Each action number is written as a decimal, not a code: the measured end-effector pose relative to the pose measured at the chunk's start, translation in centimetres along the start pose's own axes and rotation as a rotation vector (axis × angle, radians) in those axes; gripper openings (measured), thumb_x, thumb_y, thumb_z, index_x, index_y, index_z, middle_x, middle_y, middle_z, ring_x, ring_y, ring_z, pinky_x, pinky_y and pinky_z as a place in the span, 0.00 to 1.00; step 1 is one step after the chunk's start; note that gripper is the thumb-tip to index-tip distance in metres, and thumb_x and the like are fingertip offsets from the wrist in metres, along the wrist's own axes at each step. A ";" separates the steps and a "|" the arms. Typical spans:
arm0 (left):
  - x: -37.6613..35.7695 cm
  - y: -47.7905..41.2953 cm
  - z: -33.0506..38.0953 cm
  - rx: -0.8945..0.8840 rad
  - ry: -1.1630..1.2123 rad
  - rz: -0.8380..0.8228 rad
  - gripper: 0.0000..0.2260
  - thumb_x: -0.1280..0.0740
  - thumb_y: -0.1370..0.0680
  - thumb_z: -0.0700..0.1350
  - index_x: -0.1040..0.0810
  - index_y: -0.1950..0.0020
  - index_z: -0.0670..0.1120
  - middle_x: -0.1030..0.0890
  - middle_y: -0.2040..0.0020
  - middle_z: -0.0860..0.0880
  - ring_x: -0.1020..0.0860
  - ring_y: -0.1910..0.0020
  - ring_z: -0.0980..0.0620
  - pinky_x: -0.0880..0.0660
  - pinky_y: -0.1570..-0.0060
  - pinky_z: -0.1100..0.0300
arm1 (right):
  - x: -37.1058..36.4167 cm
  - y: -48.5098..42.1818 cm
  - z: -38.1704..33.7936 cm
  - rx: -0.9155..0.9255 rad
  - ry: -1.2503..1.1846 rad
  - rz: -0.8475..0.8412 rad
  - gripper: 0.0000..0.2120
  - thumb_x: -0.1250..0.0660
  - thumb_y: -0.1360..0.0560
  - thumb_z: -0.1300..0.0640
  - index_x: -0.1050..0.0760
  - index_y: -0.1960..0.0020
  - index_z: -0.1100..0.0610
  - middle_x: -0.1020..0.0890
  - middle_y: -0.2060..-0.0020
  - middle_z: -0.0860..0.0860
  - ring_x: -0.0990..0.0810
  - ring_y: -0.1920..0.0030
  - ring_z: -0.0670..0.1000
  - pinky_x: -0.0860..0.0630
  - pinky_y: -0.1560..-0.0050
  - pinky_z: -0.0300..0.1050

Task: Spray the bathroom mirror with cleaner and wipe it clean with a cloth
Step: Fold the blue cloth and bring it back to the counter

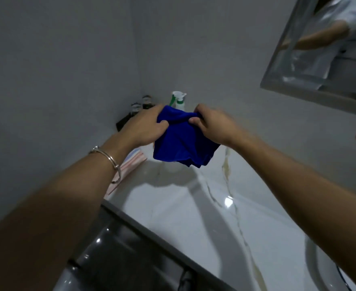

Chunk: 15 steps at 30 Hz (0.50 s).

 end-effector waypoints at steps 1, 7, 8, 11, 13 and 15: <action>-0.2 -0.1 -1.0 0.029 0.025 -0.018 0.07 0.43 0.29 0.48 0.29 0.52 0.50 0.21 0.58 0.47 0.22 0.60 0.46 0.23 0.56 0.43 | -0.8 -0.5 0.0 0.012 -0.014 -0.017 0.14 0.44 0.19 0.48 0.30 0.43 0.58 0.21 0.51 0.58 0.24 0.55 0.57 0.30 0.58 0.48; -3.2 -1.0 -6.3 0.179 0.218 -0.105 0.06 0.39 0.28 0.40 0.25 0.52 0.43 0.21 0.54 0.43 0.22 0.54 0.46 0.26 0.53 0.47 | -7.9 -2.8 1.8 0.028 -0.098 -0.177 0.15 0.45 0.19 0.46 0.31 0.44 0.57 0.21 0.51 0.57 0.24 0.55 0.57 0.26 0.54 0.52; -4.1 -0.9 -7.2 0.202 0.234 -0.140 0.05 0.39 0.26 0.38 0.26 0.51 0.43 0.22 0.54 0.44 0.23 0.54 0.46 0.26 0.53 0.48 | -9.1 -2.9 2.2 0.020 -0.120 -0.213 0.15 0.45 0.19 0.46 0.31 0.44 0.57 0.21 0.51 0.58 0.24 0.54 0.57 0.25 0.53 0.53; -6.1 -0.6 -9.6 0.226 0.167 -0.222 0.08 0.38 0.23 0.36 0.26 0.45 0.41 0.22 0.50 0.40 0.22 0.53 0.43 0.25 0.52 0.47 | -12.6 -2.9 2.7 -0.021 -0.170 -0.334 0.14 0.46 0.19 0.47 0.31 0.42 0.55 0.22 0.48 0.56 0.23 0.52 0.55 0.25 0.50 0.51; -7.1 -0.5 -10.8 0.226 0.120 -0.267 0.09 0.38 0.23 0.36 0.26 0.44 0.39 0.22 0.50 0.39 0.22 0.53 0.41 0.24 0.54 0.46 | -14.6 -2.8 2.9 -0.057 -0.200 -0.395 0.13 0.47 0.18 0.48 0.31 0.40 0.54 0.22 0.47 0.55 0.23 0.51 0.53 0.24 0.49 0.48; -8.0 -0.4 -12.1 0.212 0.079 -0.292 0.09 0.39 0.23 0.35 0.27 0.43 0.40 0.22 0.51 0.40 0.22 0.53 0.42 0.23 0.57 0.49 | -16.2 -2.8 3.1 -0.069 -0.229 -0.424 0.13 0.47 0.18 0.49 0.32 0.39 0.54 0.22 0.46 0.55 0.23 0.52 0.52 0.24 0.50 0.46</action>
Point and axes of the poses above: each hand's wrist, its own y-axis away from the middle knuckle, its own x-axis out of the back of the hand, z = x × y, the point moved 3 cm from there along -y, towards the middle knuckle
